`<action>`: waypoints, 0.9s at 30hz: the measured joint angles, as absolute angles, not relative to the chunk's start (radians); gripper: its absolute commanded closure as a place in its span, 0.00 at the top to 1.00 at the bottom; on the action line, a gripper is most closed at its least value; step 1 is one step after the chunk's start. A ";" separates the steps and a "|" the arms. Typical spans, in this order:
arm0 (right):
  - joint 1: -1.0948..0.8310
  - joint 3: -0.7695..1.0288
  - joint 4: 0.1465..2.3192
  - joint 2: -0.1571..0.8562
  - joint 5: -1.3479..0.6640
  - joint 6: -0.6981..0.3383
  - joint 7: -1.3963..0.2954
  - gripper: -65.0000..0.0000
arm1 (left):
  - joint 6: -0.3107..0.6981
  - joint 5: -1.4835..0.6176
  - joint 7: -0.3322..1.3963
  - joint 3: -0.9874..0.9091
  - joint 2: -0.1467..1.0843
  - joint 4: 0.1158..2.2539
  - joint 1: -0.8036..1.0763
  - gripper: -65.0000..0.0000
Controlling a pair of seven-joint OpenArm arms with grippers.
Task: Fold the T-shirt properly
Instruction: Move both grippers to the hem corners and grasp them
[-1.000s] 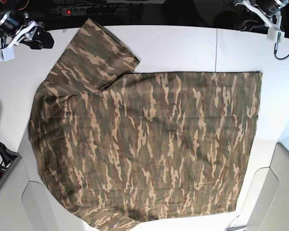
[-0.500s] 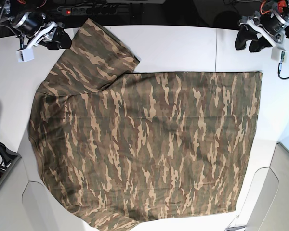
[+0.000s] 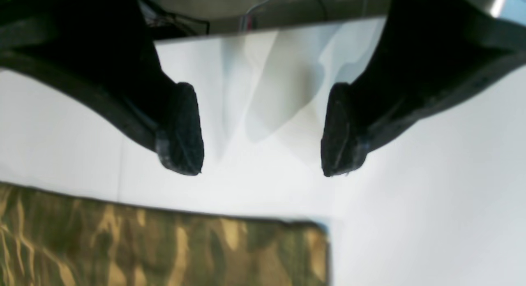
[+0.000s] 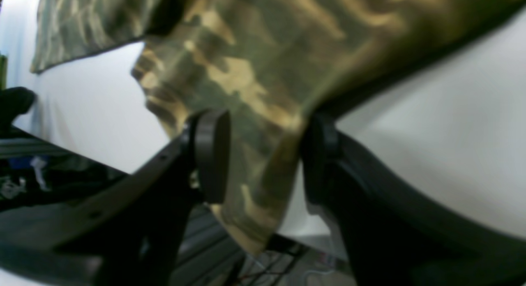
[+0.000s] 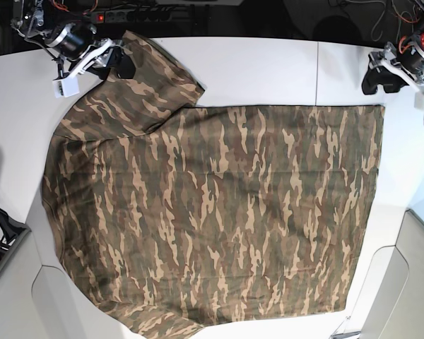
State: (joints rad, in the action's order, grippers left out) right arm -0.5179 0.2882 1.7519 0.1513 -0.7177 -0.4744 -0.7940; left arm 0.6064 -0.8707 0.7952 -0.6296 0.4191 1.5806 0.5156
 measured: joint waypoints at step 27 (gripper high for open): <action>-0.518 0.288 1.752 0.136 -0.713 -0.474 -0.789 0.43 | 0.633 -0.908 0.660 -0.427 0.521 1.250 0.274 0.72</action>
State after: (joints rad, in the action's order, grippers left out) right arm -0.5179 0.2882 1.7519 0.1356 -0.7132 -0.4744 -0.7895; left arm 0.6334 -0.9081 0.6601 -0.4274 0.5209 1.2499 0.2741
